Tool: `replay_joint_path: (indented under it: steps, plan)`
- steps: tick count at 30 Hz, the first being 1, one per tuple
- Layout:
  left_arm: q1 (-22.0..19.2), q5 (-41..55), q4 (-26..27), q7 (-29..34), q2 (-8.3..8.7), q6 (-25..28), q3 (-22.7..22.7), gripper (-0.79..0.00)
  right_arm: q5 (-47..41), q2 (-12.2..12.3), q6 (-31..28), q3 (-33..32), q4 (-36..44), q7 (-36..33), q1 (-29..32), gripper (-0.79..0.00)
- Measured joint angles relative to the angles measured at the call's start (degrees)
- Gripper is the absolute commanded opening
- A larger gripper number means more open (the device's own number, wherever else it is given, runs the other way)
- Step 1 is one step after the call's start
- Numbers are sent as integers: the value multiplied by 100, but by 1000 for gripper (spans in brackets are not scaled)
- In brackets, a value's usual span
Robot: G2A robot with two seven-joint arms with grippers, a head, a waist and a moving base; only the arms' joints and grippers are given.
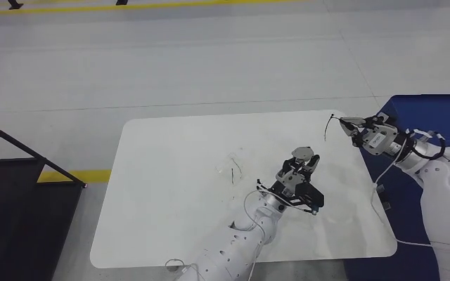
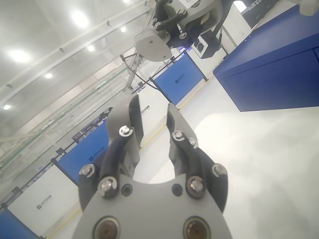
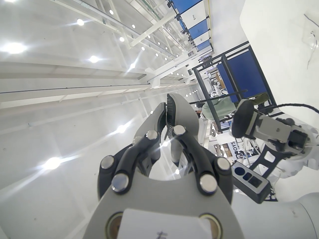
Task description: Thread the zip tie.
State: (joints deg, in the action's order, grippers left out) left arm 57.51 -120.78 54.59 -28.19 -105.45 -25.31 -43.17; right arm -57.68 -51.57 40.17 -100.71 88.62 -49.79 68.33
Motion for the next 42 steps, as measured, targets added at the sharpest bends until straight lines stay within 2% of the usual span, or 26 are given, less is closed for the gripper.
replay_joint_path:
  steps: [5,8,12,15,18,22,25,27,32,35,42]
  plan:
    - [31,578,124,113,-2,481,-176,0,22,12,31,-2,-8,-25,-15,-785]
    - [8,827,233,526,23,824,-353,0,22,11,30,-2,-8,-24,-14,-785]
    - [151,1482,871,892,105,1750,-695,0,-163,12,151,-18,-3,4,42,-785]
    - [465,1749,1751,1095,264,2379,-1160,0,-265,48,468,-61,143,-181,81,-785]
    - [1012,1844,3035,1618,451,3034,-1692,0,-359,81,740,-99,340,-363,138,-785]
    - [1925,2586,5124,2718,673,4342,-2515,0,-512,110,1017,-87,688,-413,187,-785]
    - [2389,3271,6119,3482,785,5093,-3137,0,-501,115,1012,-90,745,-398,194,-785]
    - [2441,3345,6274,3792,800,5210,-3260,0,-500,114,1009,-90,738,-398,193,-785]
    - [2427,3312,6226,3628,796,5162,-3222,0,-569,104,867,-57,892,-483,217,-785]
    - [2427,3313,6228,3635,797,5163,-3224,0,-1222,99,831,229,1473,-601,364,-785]
    - [2427,3314,6228,3636,797,5164,-3224,0,-2736,120,1460,695,2691,67,216,-785]
